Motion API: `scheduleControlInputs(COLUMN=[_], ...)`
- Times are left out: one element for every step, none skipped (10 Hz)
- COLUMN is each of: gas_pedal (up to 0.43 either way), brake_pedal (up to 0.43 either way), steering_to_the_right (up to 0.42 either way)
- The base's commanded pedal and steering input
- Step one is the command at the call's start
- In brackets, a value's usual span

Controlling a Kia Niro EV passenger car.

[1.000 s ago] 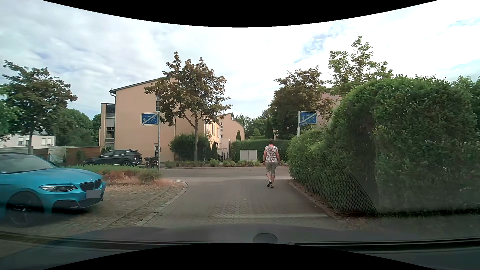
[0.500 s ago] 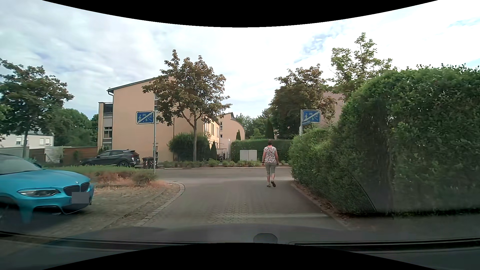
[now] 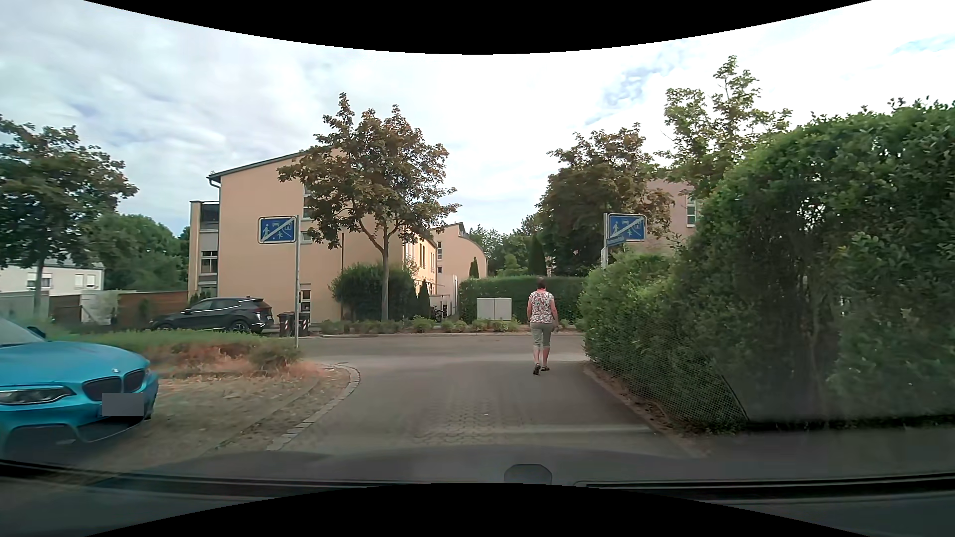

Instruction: Follow the waypoints while adhering to traffic rules and regulations

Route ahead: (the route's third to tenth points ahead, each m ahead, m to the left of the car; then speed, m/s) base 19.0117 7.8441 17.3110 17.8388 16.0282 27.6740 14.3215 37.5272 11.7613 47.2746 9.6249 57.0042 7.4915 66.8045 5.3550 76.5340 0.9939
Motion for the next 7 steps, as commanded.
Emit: scheduleControlInputs(gas_pedal=[0.0, 0.0, 0.0, 0.0, 0.0, 0.0, 0.0], brake_pedal=[0.018, 0.018, 0.018, 0.03, 0.037, 0.043, 0.049], steering_to_the_right=[-0.003, -0.004, -0.003, -0.004, -0.004, -0.004, -0.007])
